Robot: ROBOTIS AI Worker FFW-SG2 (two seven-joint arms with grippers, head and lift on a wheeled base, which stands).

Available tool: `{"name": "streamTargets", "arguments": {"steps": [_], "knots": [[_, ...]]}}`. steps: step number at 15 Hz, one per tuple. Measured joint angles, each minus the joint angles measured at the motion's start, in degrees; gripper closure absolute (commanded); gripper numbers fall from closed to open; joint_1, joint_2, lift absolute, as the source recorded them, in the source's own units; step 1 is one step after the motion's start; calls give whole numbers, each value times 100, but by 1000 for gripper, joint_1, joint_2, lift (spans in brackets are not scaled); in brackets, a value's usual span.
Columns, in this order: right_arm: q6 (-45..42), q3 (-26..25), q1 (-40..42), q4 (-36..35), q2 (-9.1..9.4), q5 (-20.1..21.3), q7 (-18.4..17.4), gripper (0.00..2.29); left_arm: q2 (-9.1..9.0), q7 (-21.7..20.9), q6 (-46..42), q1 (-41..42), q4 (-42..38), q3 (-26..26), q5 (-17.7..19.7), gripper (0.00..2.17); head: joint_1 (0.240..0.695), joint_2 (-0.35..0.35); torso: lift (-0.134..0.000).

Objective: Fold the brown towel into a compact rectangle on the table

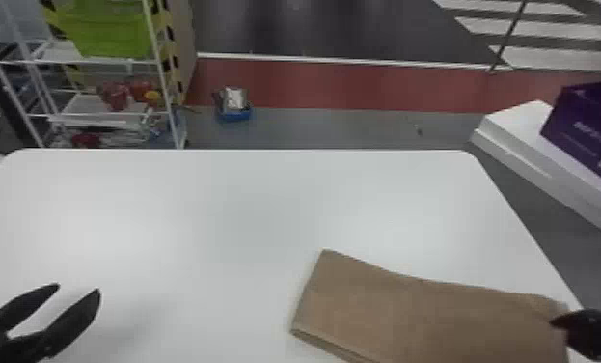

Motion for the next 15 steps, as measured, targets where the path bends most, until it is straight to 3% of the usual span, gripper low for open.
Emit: {"name": "streamTargets", "arguments": {"steps": [2, 5, 6, 7, 11, 15], "knots": [[-94, -372, 325, -194, 82, -217, 0, 1291, 0, 14, 3, -24, 36, -1, 2, 46, 695, -110, -134], [-842, -50, 368, 398, 158, 564, 0, 1264, 0, 2, 2, -90, 131, -78, -24, 46, 695, -135, -134], [-973, 12, 277, 571, 142, 718, 0, 1102, 0, -2, 1, -89, 135, -89, -28, 46, 695, -141, -134], [-1040, 46, 135, 722, 118, 805, 0, 1106, 0, -3, -1, -81, 136, -93, -28, 46, 695, -147, -134], [-821, 173, -396, 885, -25, 850, 0, 1116, 0, -21, -14, -31, 129, -79, -17, 46, 695, -150, -134], [-734, 8, -384, 838, -83, 813, 0, 1116, 0, -7, -31, -17, 152, -61, -16, 46, 695, -160, -134]]}}
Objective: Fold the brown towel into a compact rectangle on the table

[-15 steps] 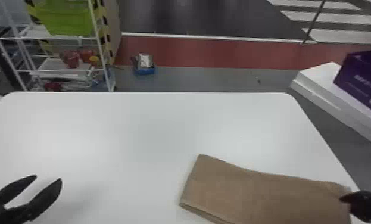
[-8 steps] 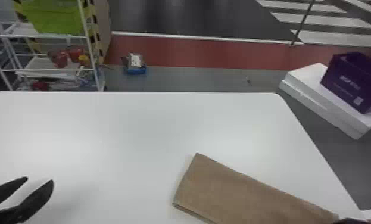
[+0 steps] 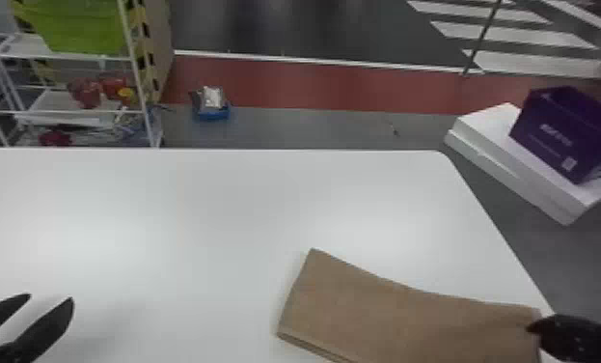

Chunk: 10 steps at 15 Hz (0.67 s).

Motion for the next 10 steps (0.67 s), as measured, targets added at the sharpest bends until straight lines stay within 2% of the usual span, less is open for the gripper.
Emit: {"name": "streamTargets", "arguments": {"steps": [3, 6, 7, 8, 10], "knots": [[-123, -215, 131, 97, -5, 62, 0, 1116, 0, 4, -16, -55, 70, -12, -14, 46, 695, -193, -134], [-298, -210, -7, 381, -24, 282, 0, 1096, 0, -7, -19, -101, 114, -34, -36, 46, 695, -218, -134], [-295, -191, -114, 438, -37, 327, 0, 677, 0, -12, -19, -103, 122, -34, -37, 46, 695, -221, -134], [-224, -167, -233, 465, -46, 346, 0, -1, 0, -16, -19, -103, 129, -31, -37, 46, 695, -221, -134], [67, -138, -359, 470, -58, 363, 0, -1, 0, -24, -30, -82, 133, -16, -35, 46, 695, -223, -134]]}}
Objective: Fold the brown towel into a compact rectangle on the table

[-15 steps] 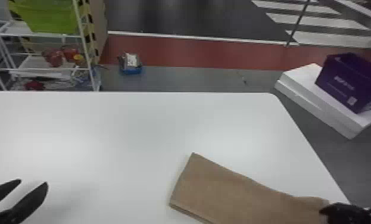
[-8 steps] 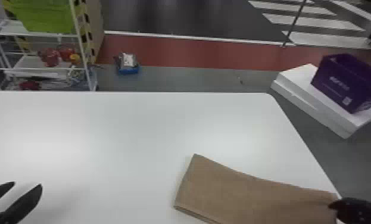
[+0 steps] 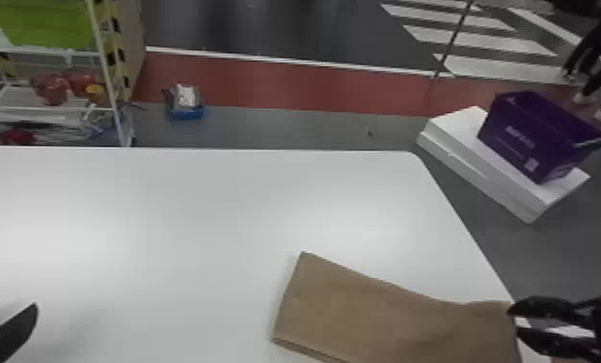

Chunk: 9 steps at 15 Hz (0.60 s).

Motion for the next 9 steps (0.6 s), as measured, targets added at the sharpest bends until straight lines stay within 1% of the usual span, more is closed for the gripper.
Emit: {"name": "streamTargets", "arguments": {"steps": [2, 4, 9], "knots": [[411, -24, -30, -46, -23, -111, 0, 43, 0, 0, -22, 12, 13, 25, 0, 46, 695, -229, -134], [523, -91, -37, -60, -15, -303, 0, 83, 0, -3, -38, 13, 17, 31, 1, 46, 695, -230, -134], [550, -331, 293, -35, 138, -582, 0, 154, 0, 1, -41, -8, 30, 12, 1, 46, 695, -245, -134]]}}
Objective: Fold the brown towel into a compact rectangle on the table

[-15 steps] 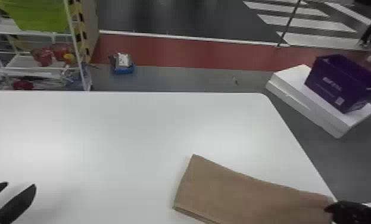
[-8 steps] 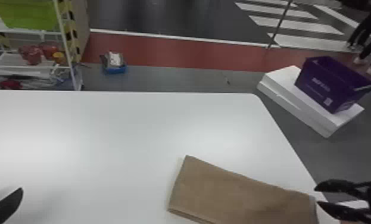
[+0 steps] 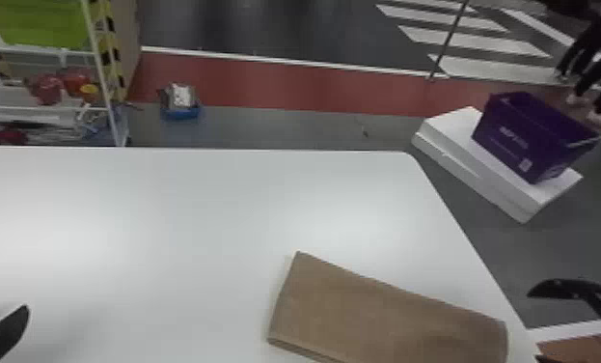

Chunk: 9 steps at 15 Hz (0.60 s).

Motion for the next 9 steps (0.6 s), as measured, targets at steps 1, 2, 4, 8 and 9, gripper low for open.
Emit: {"name": "streamTargets", "arguments": {"steps": [1, 2, 4, 8, 9], "knots": [[111, -97, 147, 14, 87, -163, 0, 164, 0, 0, -3, -5, 15, -2, 0, 46, 695, -258, -134], [409, -187, 271, 51, 173, -380, 0, 188, 0, 0, -9, -12, 36, -3, 0, 46, 695, -270, -134], [1525, -359, 490, 303, 279, -1085, 0, 188, 0, 0, -17, -42, 91, -4, 0, 46, 695, -307, -134], [2035, -481, 589, 468, 408, -1599, 0, 188, 0, -26, -18, -58, 119, -16, 0, 46, 695, -341, -134], [2073, -497, 594, 460, 446, -1679, 0, 191, 0, -30, -18, -56, 119, -16, 0, 46, 695, -342, -134]]}}
